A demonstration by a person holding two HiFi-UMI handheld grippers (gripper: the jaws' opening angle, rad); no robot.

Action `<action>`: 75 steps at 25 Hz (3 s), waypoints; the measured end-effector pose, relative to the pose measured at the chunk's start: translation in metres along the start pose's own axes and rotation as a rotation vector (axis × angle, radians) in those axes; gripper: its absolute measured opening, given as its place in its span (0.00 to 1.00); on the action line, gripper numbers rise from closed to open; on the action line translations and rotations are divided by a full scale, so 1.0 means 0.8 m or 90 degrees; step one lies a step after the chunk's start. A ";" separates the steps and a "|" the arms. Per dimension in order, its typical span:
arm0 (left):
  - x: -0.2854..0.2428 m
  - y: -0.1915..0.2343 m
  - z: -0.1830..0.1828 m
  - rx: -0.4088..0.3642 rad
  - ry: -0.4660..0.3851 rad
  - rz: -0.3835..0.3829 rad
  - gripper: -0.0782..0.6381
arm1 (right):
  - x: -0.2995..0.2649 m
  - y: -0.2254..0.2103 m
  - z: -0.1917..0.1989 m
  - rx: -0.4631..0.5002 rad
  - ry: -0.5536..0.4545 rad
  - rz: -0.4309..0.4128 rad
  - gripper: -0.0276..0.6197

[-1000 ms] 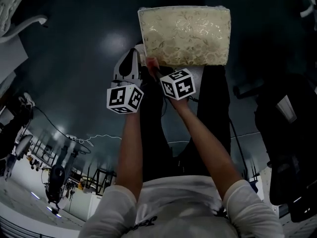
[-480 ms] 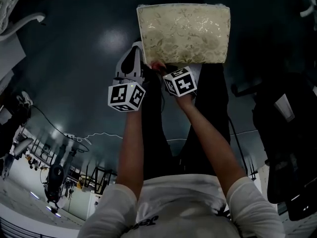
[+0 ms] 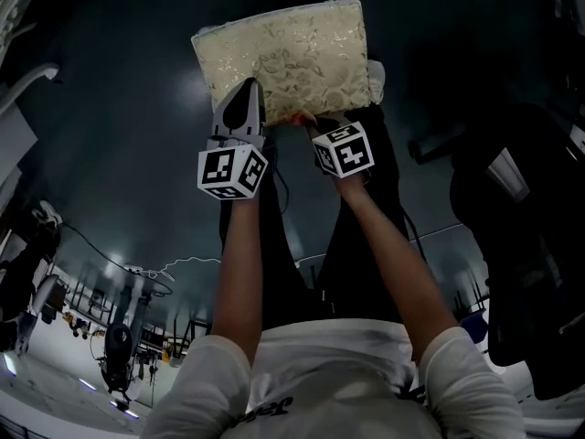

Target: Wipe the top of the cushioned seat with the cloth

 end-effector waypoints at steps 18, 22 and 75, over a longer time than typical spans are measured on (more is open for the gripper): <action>-0.011 -0.084 -0.061 -0.048 0.038 0.063 0.13 | 0.123 -0.138 -0.009 -0.064 -0.014 0.126 0.08; 0.019 -0.105 -0.137 -0.062 0.032 0.095 0.13 | 0.216 -0.084 -0.082 0.068 -0.086 0.134 0.08; 0.276 -0.242 -0.657 -0.295 -0.461 0.064 0.13 | 0.724 0.374 -0.344 0.381 -0.847 0.062 0.08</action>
Point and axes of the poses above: the fingertips, and each gripper's own axes: x backward along the fingers, y to its left, z out of its underside, the point moved 10 cm from there along x, backward along the fingers, and after that the axes turned 4 degrees about -x, right-handed, at the moved point
